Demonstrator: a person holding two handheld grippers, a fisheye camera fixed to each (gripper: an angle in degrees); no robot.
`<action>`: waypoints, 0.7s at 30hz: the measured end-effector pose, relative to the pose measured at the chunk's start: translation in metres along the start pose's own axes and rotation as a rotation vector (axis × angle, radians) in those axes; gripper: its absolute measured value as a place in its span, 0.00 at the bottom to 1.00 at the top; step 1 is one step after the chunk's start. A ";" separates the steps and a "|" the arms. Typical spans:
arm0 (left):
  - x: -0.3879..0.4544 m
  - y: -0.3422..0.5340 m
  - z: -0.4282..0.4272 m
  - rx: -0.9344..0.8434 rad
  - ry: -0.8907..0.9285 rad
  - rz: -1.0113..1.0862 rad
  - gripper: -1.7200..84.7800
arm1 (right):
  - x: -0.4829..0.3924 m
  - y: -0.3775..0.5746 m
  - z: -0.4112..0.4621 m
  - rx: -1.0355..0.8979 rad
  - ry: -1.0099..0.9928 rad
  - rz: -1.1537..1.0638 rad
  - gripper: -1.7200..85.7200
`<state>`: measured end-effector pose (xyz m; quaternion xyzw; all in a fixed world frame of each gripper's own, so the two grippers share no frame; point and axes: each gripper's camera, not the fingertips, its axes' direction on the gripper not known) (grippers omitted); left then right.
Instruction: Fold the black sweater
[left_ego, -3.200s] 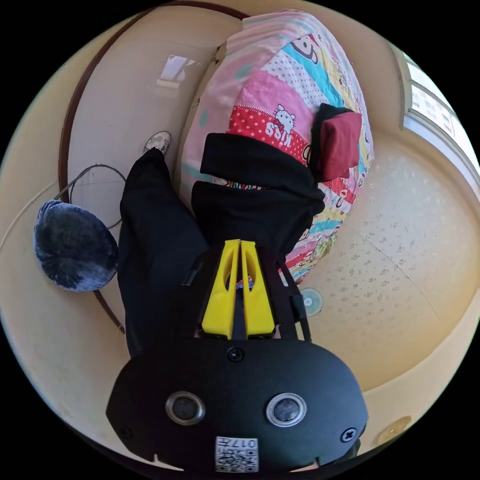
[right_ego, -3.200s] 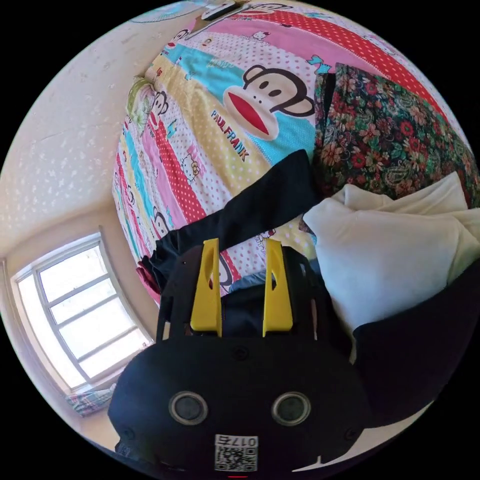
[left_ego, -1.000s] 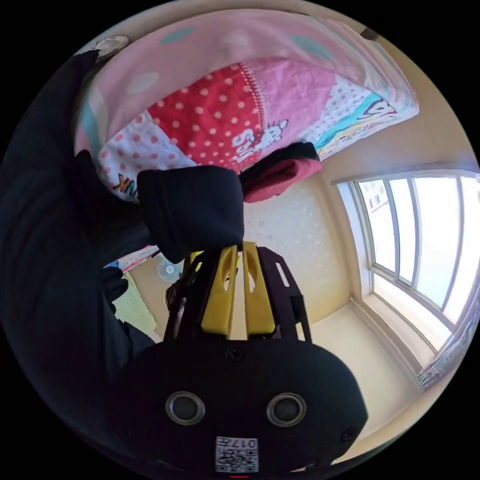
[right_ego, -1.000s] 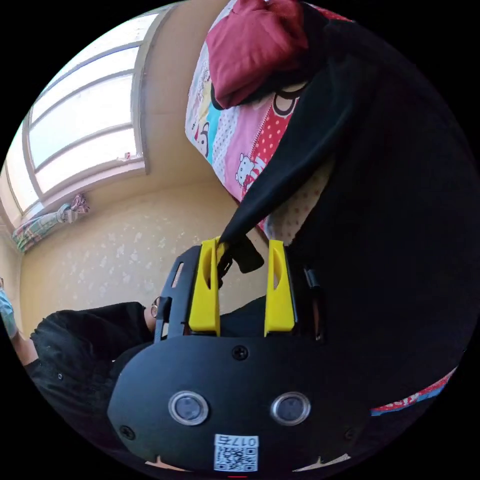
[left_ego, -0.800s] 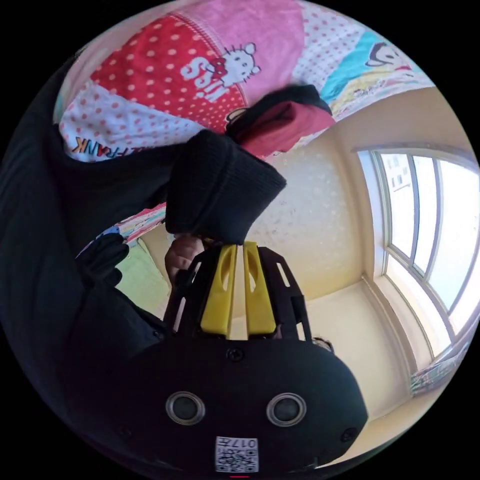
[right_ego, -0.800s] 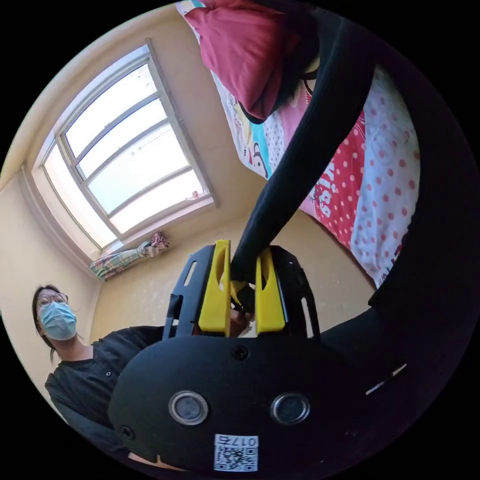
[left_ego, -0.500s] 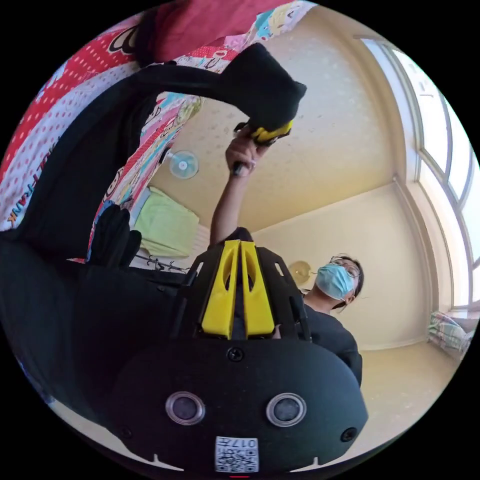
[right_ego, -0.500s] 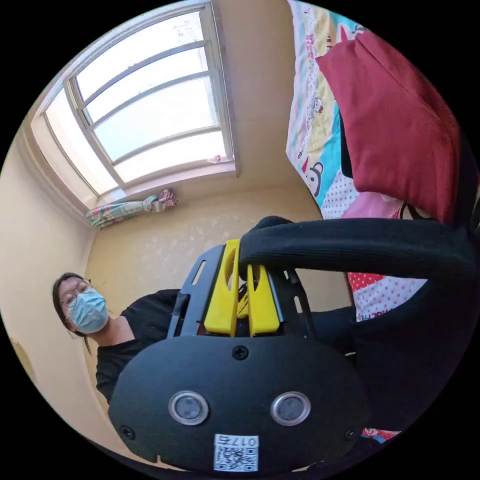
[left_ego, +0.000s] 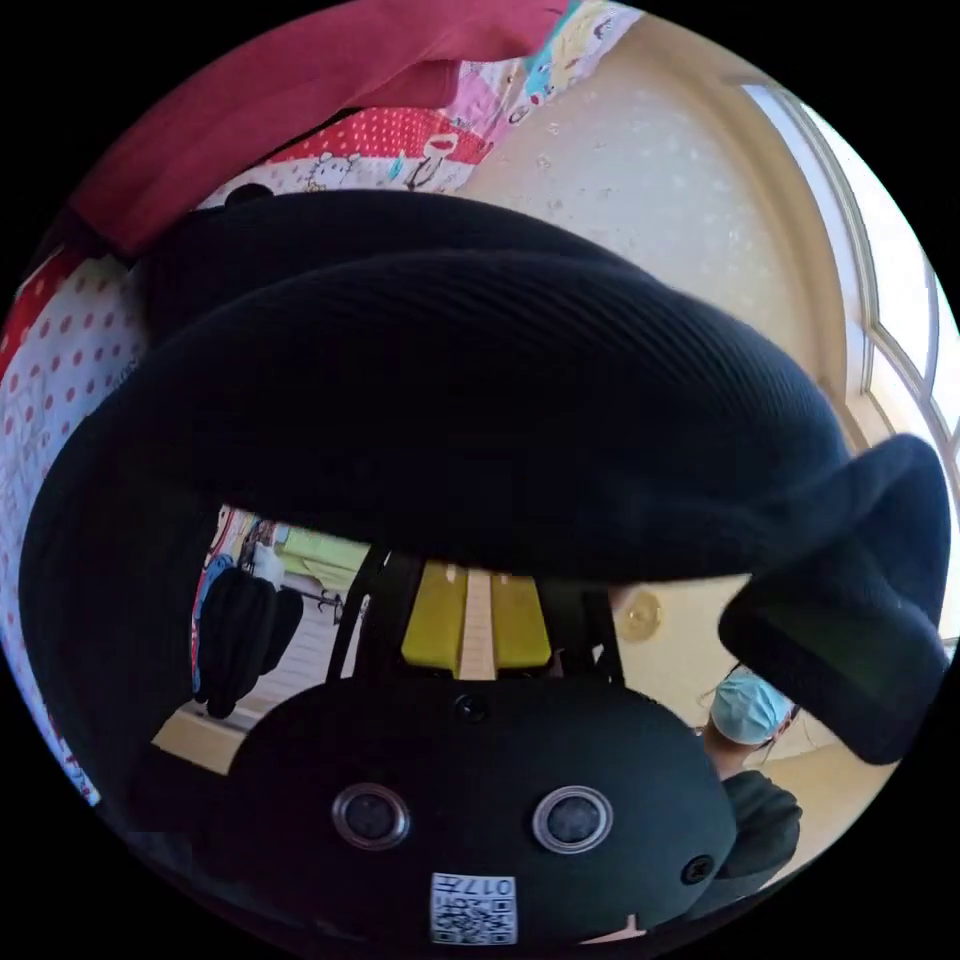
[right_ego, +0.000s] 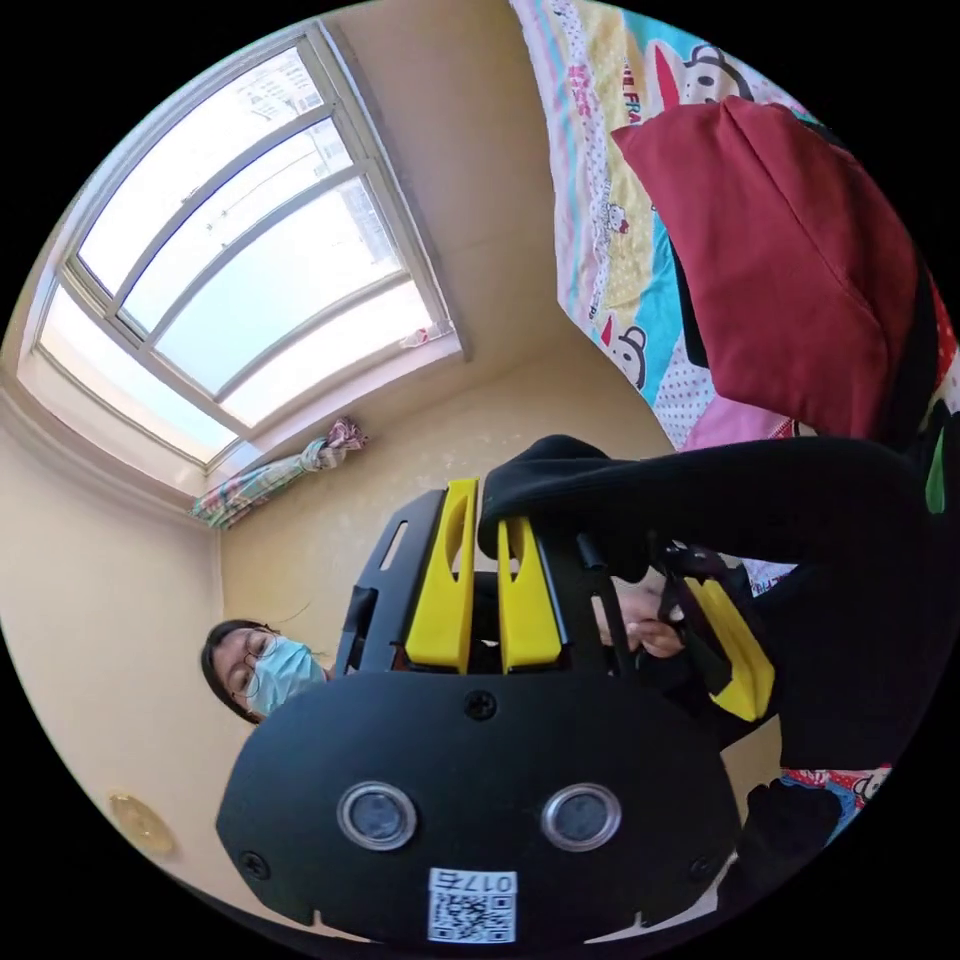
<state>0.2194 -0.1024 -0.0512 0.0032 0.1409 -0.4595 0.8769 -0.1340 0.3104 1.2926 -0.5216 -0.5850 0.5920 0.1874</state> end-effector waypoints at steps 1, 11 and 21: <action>-0.011 -0.007 -0.005 0.131 0.019 -0.011 0.02 | 0.004 -0.002 -0.003 -0.004 -0.033 -0.004 0.02; -0.051 0.002 0.004 0.267 -0.403 0.168 0.03 | -0.011 0.072 -0.052 -0.439 0.356 0.057 0.03; -0.160 0.081 -0.012 0.300 -0.545 -0.087 0.08 | 0.118 0.136 -0.133 -0.458 1.178 0.774 0.11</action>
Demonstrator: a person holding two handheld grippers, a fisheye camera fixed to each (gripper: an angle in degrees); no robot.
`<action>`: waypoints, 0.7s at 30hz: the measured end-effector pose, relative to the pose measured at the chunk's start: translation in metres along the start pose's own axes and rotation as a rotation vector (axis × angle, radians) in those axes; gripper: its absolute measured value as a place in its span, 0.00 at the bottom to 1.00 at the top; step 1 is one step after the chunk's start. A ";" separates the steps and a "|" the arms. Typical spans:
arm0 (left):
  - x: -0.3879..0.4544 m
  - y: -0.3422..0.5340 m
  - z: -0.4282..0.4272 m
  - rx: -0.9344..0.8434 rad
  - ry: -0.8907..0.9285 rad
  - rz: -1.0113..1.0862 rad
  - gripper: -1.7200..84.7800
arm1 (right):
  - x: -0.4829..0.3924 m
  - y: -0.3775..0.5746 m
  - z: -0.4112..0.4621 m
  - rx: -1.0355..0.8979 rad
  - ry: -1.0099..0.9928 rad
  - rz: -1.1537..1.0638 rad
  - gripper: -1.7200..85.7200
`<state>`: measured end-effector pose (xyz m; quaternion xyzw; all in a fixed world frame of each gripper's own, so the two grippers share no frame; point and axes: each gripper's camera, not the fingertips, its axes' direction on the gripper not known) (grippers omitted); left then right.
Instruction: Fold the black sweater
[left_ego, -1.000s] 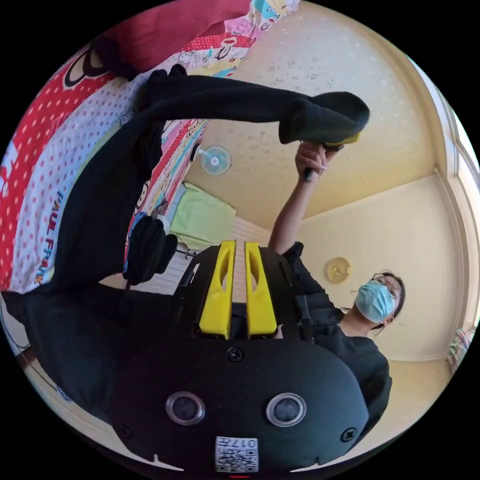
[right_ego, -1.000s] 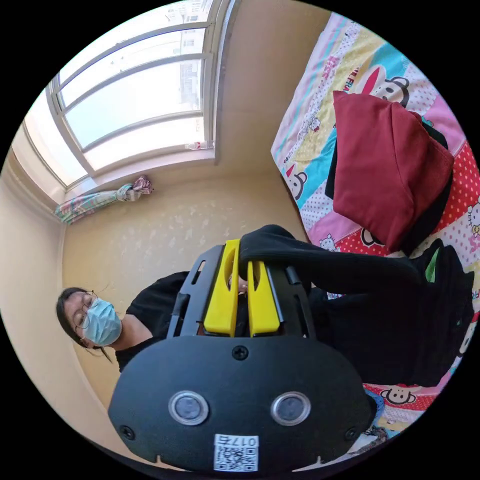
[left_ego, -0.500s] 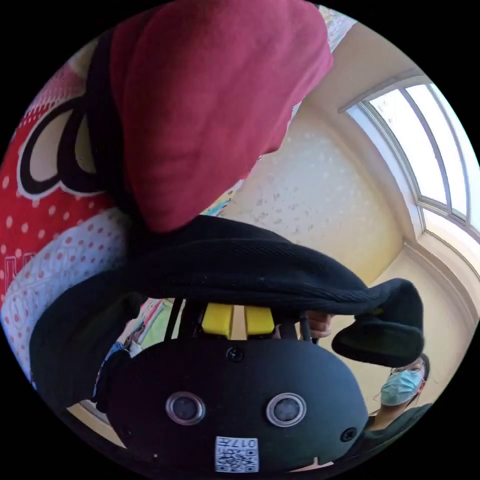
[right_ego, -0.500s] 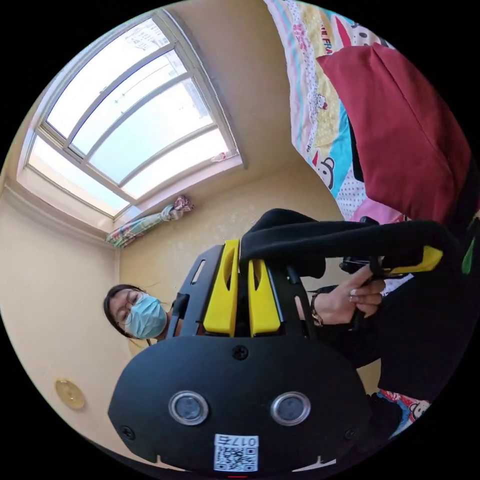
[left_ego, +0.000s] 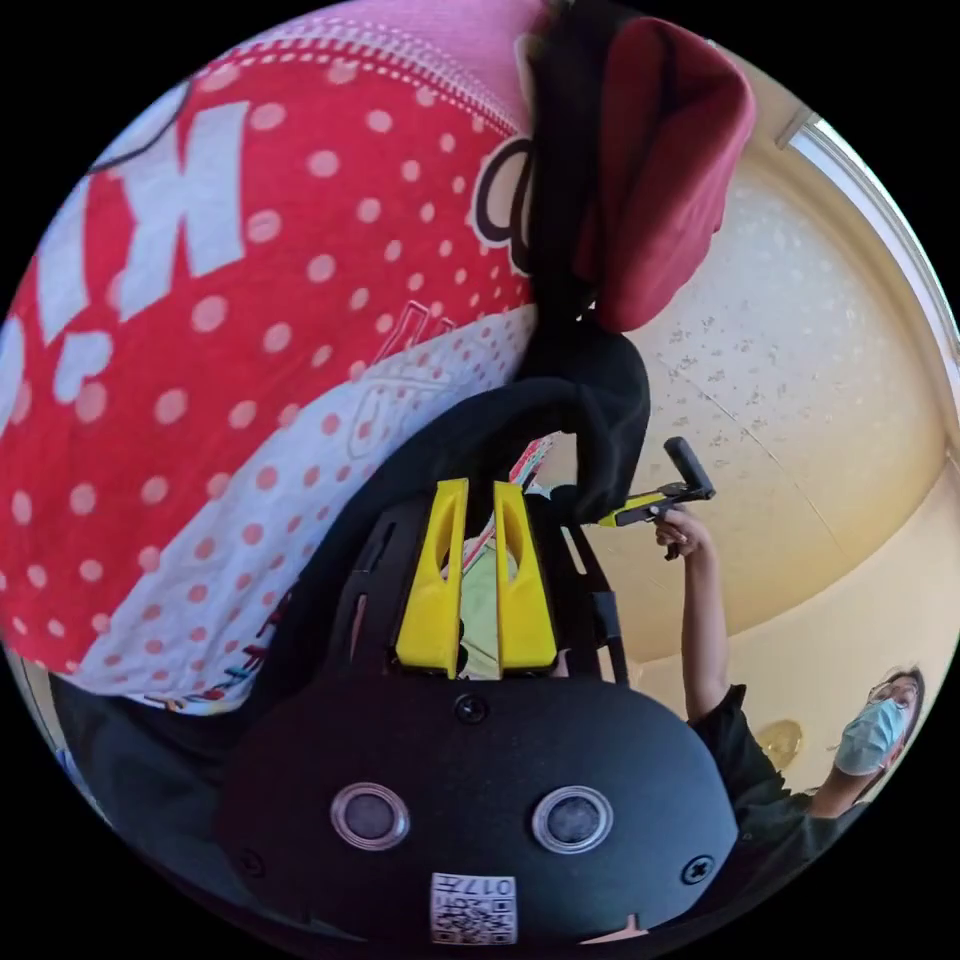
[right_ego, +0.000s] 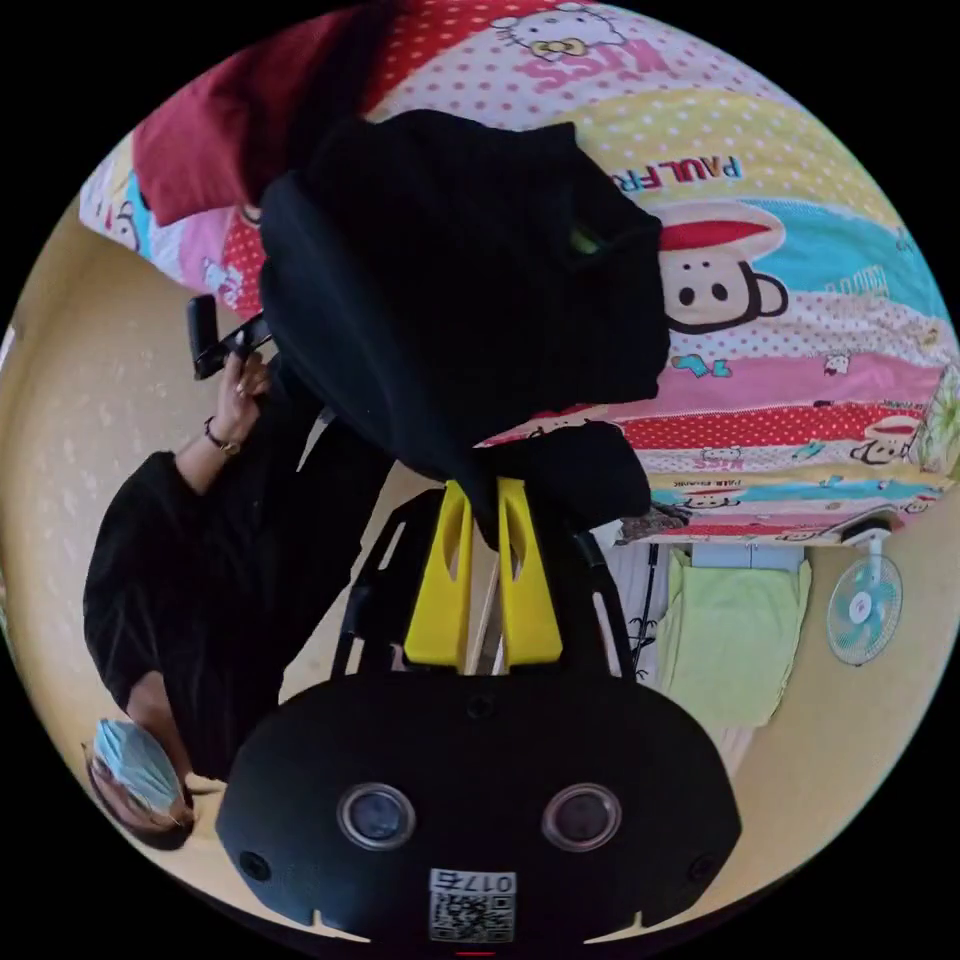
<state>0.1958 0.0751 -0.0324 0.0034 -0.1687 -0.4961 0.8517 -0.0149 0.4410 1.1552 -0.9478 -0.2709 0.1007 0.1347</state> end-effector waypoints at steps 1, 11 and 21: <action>-0.003 0.005 -0.004 0.002 -0.025 0.014 0.08 | 0.017 -0.016 0.033 -0.049 -0.053 0.058 0.12; 0.013 0.039 -0.001 -0.176 -0.434 0.426 0.17 | 0.014 0.088 0.221 0.631 -0.306 0.102 0.13; 0.035 0.079 0.062 -0.070 -0.357 0.549 0.15 | -0.002 0.220 0.343 1.105 -0.808 0.012 0.09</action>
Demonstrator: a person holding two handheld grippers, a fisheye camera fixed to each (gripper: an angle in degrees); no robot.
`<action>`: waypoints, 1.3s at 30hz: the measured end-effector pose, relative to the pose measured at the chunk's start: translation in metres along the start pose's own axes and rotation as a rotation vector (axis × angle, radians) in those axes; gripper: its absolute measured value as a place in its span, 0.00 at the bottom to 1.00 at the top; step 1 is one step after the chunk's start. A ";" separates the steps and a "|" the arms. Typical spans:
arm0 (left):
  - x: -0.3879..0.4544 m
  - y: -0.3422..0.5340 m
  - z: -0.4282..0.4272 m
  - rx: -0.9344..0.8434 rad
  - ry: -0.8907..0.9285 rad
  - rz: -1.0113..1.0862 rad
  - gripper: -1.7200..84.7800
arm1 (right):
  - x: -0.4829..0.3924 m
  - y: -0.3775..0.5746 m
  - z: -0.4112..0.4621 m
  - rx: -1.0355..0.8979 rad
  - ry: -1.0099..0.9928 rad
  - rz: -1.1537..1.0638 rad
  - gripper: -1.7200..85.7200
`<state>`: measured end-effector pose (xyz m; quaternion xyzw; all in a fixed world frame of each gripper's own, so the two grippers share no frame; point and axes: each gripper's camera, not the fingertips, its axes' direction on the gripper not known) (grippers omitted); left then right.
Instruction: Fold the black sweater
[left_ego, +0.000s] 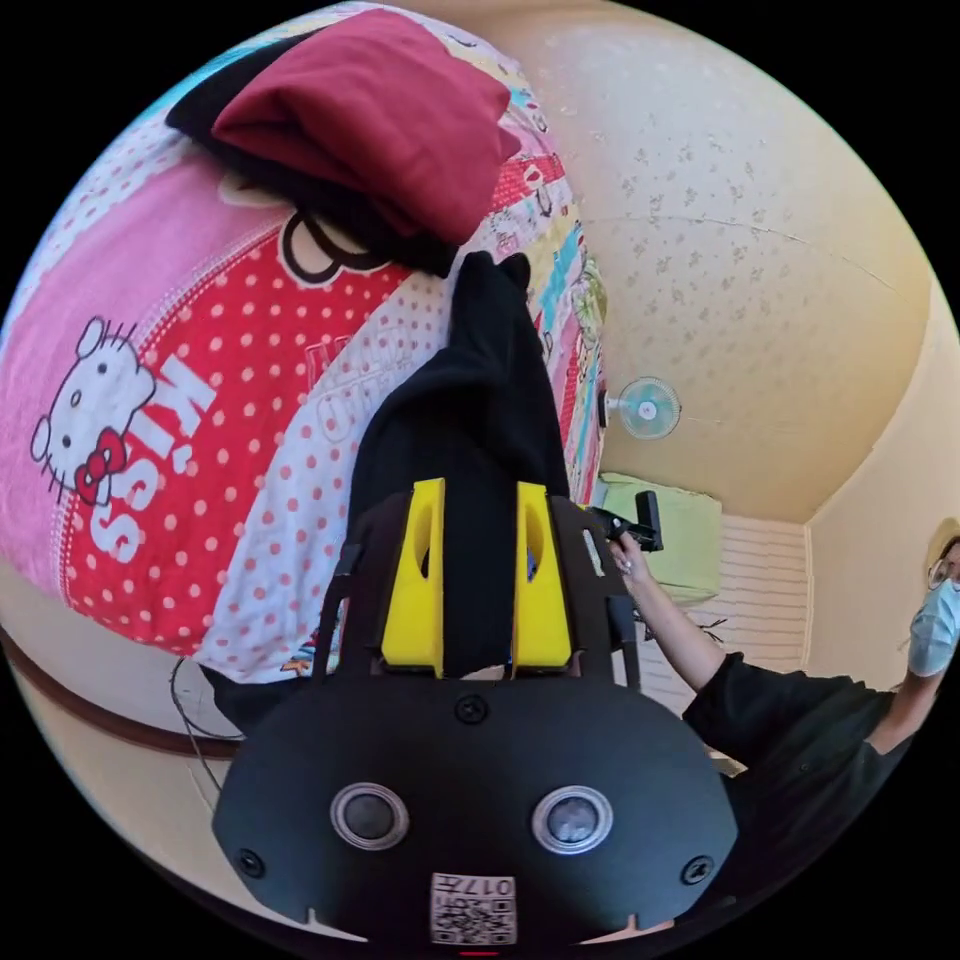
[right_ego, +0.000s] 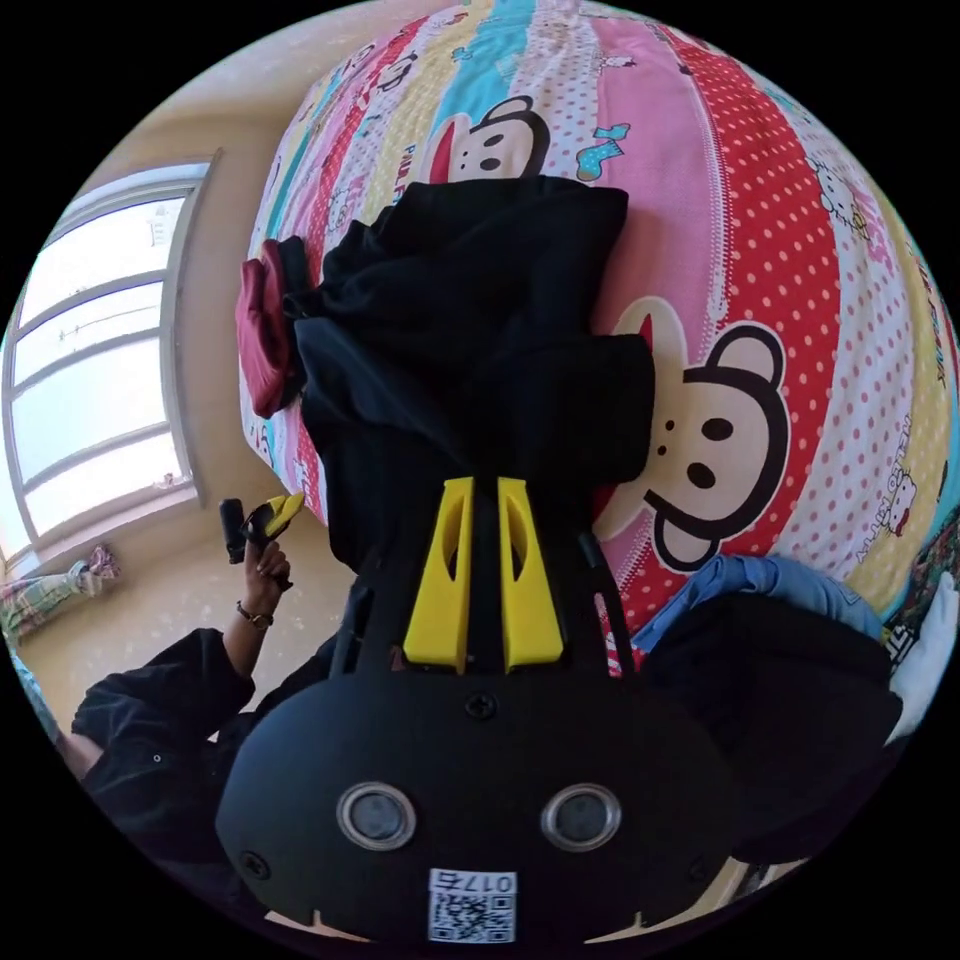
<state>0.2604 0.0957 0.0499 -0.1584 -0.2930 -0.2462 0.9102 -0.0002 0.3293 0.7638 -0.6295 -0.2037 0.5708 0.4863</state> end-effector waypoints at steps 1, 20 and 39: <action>0.013 -0.011 0.007 0.001 0.002 0.035 0.15 | -0.005 0.003 -0.010 0.019 -0.010 0.002 0.09; 0.017 -0.133 0.149 -0.066 -0.382 0.261 0.09 | -0.014 0.042 -0.068 0.351 -0.219 0.369 0.09; -0.008 -0.156 0.076 0.108 -0.281 0.326 0.10 | -0.128 0.034 -0.217 0.789 -0.345 0.375 0.10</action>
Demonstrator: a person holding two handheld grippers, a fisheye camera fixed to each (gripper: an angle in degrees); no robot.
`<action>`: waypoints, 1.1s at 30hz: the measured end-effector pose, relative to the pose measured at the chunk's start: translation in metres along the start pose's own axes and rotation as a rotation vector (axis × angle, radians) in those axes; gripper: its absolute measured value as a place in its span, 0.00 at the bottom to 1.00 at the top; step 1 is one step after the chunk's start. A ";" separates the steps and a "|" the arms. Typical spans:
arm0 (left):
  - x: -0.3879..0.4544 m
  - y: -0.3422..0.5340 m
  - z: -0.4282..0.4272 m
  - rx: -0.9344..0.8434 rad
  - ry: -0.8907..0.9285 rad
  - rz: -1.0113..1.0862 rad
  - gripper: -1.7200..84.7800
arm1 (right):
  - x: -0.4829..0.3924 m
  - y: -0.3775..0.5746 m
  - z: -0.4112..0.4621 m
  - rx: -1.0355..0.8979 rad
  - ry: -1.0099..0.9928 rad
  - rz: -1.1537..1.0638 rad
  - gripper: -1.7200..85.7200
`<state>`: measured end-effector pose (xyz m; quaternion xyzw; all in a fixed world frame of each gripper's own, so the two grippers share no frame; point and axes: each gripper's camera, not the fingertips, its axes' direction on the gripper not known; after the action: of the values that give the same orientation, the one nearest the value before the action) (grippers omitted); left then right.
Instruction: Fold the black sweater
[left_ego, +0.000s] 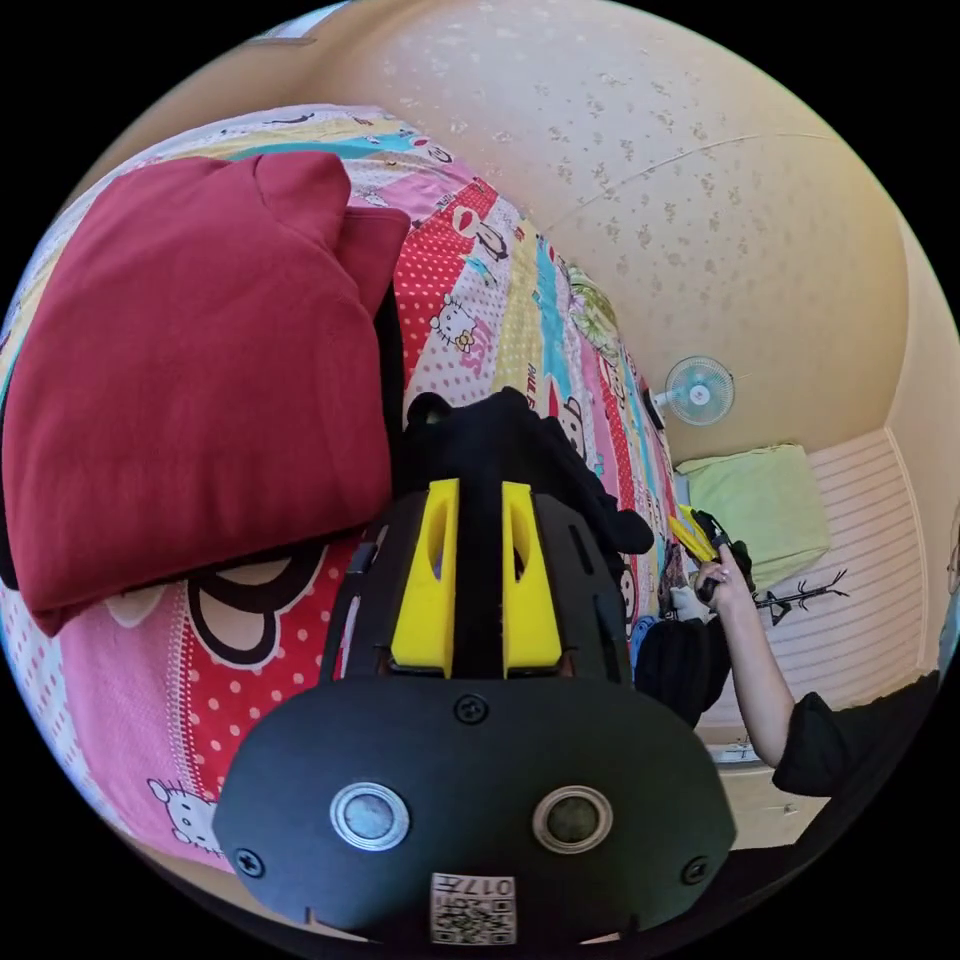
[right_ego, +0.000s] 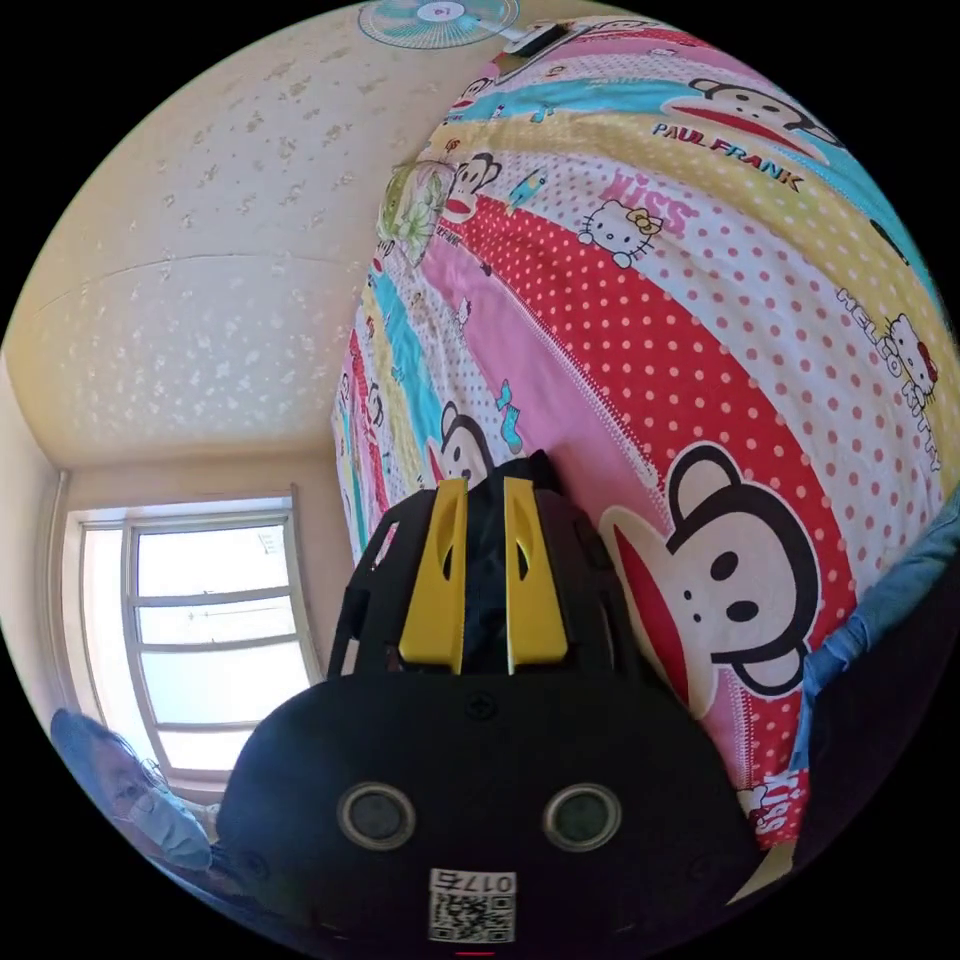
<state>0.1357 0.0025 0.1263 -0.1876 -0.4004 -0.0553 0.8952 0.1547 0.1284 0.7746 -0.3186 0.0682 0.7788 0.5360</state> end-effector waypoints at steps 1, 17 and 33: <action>-0.002 0.010 -0.007 -0.006 -0.015 0.003 0.10 | -0.019 0.010 0.003 -0.029 0.035 -0.111 0.11; -0.051 0.107 -0.070 -0.191 -0.084 -0.039 0.11 | -0.104 0.020 0.043 -0.551 -0.236 -0.511 0.05; -0.084 0.164 -0.056 -0.357 0.026 -0.165 0.14 | 0.005 0.131 0.040 -0.632 0.501 -0.287 0.18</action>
<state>0.1590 0.1284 -0.0178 -0.3091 -0.3867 -0.2011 0.8453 0.0217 0.0961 0.7729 -0.6529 -0.0907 0.5774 0.4819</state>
